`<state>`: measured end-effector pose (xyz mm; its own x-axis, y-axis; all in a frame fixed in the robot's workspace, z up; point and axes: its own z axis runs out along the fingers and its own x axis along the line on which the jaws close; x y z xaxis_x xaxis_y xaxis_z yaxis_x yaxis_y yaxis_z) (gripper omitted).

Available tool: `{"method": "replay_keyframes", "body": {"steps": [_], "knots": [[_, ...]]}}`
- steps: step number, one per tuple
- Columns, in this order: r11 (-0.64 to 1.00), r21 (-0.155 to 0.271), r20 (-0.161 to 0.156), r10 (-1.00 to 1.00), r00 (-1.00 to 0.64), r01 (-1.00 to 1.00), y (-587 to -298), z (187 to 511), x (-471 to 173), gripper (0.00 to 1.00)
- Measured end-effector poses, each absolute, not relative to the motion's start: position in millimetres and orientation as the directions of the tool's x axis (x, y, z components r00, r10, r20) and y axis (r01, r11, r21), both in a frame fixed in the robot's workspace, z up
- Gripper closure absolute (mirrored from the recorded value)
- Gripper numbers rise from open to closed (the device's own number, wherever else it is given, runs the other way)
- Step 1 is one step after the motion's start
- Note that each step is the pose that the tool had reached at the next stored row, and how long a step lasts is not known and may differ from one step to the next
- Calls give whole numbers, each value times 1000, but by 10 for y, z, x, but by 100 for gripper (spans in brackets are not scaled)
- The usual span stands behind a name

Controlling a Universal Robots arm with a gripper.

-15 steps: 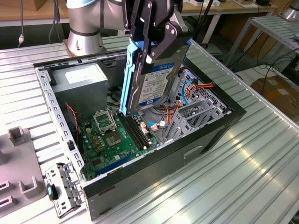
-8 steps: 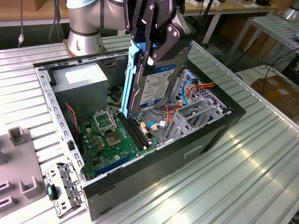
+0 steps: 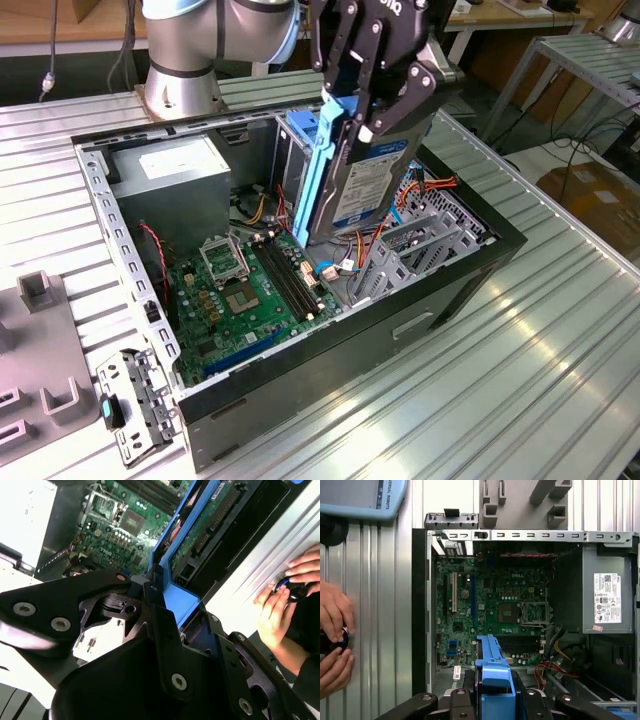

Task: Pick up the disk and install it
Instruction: 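Insert the disk into the insertion slot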

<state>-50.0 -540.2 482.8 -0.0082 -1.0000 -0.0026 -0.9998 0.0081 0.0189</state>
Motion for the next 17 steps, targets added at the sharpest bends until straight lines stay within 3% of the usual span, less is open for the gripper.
{"method": "replay_keyframes", "body": {"steps": [5,17], "knots": [[8,19,-2,-1000,-8,-1000,-5404,4801,-226,63],[8,19,-2,-1000,-8,-1000,-5461,4797,-225,63]]}}
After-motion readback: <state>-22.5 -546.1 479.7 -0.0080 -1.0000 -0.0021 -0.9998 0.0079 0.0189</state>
